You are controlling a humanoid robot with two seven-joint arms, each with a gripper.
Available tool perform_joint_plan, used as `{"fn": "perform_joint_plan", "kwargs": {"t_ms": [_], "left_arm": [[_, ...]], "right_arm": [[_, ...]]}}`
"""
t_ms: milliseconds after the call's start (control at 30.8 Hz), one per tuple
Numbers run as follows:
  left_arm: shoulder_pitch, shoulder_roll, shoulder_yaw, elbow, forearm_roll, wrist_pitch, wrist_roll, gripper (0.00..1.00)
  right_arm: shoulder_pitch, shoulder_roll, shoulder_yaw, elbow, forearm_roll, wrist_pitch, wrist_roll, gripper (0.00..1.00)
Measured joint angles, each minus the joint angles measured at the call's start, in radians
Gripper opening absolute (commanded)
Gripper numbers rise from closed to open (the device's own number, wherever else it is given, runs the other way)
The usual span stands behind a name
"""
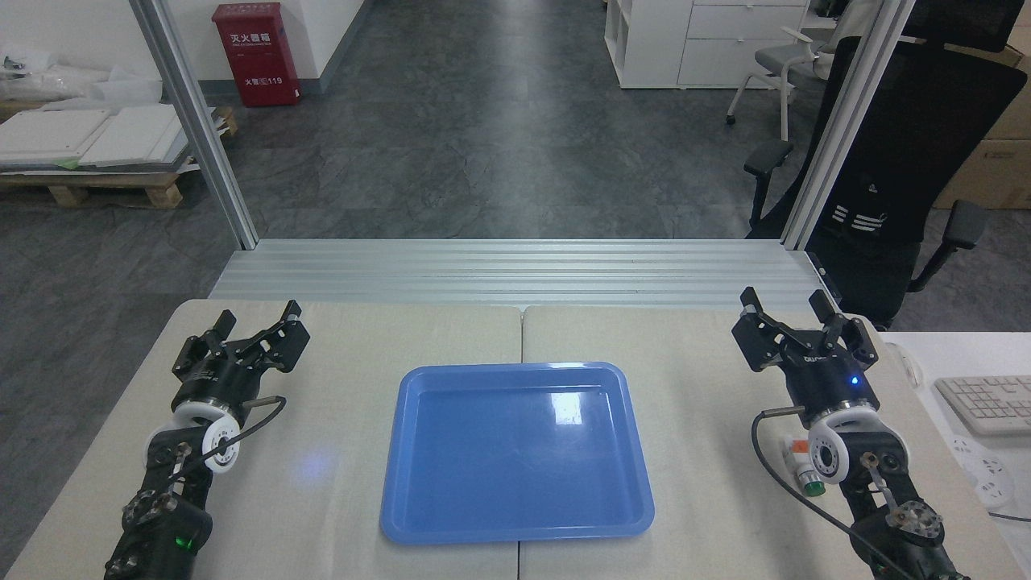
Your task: Pick up switch part and place in tray
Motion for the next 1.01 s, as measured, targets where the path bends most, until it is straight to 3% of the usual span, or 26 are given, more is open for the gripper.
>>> {"fn": "perform_joint_plan", "kwargs": {"t_ms": [227,1006], "left_arm": [[-0.001,0.000,-0.001,0.000,-0.002,0.000,0.000,1.00],[-0.001,0.000,0.000,0.000,0.000,0.000,0.002,1.00]], "right_arm": [[-0.031,0.031,-0.002,0.021,0.001,0.042,0.047,0.98],[-0.027,0.021,-0.002,0.024,-0.002,0.043,0.074,0.98]]}}
